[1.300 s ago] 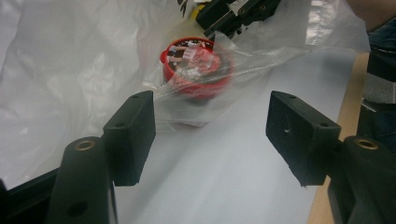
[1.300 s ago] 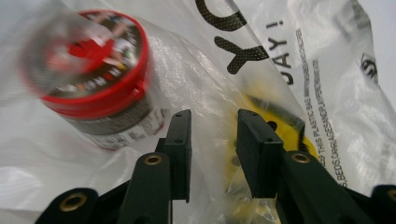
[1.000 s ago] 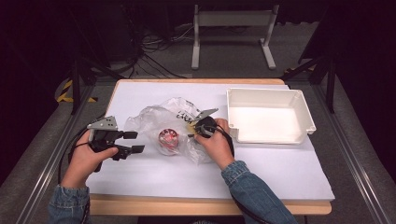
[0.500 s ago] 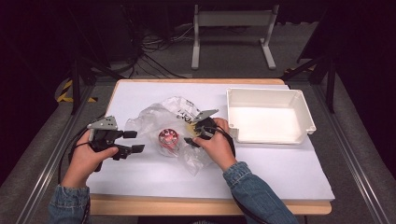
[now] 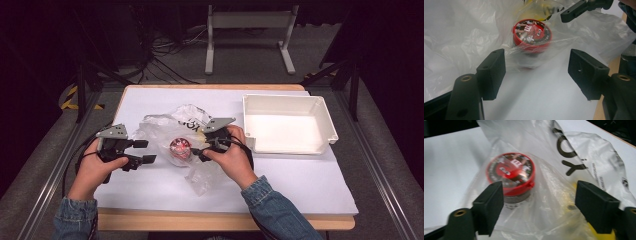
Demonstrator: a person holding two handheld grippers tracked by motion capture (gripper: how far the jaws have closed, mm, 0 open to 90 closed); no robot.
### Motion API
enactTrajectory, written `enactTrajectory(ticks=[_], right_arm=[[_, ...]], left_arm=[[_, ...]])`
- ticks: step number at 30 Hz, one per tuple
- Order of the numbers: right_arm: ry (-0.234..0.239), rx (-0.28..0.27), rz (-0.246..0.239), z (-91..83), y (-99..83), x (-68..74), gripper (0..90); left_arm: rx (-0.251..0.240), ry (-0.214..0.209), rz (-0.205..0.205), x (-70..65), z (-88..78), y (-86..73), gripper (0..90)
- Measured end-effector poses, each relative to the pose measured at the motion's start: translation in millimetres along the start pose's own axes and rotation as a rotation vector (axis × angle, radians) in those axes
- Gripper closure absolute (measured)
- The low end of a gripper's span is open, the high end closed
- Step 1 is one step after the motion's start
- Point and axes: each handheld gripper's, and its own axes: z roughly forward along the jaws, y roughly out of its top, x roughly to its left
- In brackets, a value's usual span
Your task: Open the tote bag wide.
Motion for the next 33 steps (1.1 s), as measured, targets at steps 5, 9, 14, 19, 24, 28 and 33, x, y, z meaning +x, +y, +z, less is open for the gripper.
enactTrajectory(ticks=[5, 9, 14, 19, 24, 28, 33], right_arm=[[0.014, 0.056, -0.052, 0.1, 1.5, 8.9, 43.6], [0.053, 0.093, -0.061, 5.2, -1.0, 13.8, 47.5], [0.060, 0.130, -0.065, 12.7, -3.9, 13.4, 44.0], [0.062, 0.166, -0.066, 22.6, -8.8, 11.0, 36.6], [0.065, 0.190, -0.065, 32.0, -13.0, 9.5, 32.5], [0.066, 0.190, -0.053, 37.2, -14.5, 9.1, 28.5], [0.080, 0.173, -0.047, 48.5, -16.6, 10.6, 21.0]], left_arm=[[0.000, -0.003, 0.002, 0.1, -0.4, 0.3, 31.4], [0.000, 0.000, 0.000, 0.2, -0.1, 0.0, 31.4], [0.000, -0.003, -0.001, 0.4, -0.2, -0.1, 31.2], [-0.002, -0.002, -0.002, 0.5, 0.1, -0.5, 30.9], [-0.002, -0.004, -0.003, 0.5, -0.5, -0.8, 30.8], [-0.002, -0.002, -0.004, 0.4, -0.2, -1.0, 30.7], [-0.002, -0.003, -0.007, 0.0, -0.1, -1.1, 30.3]])
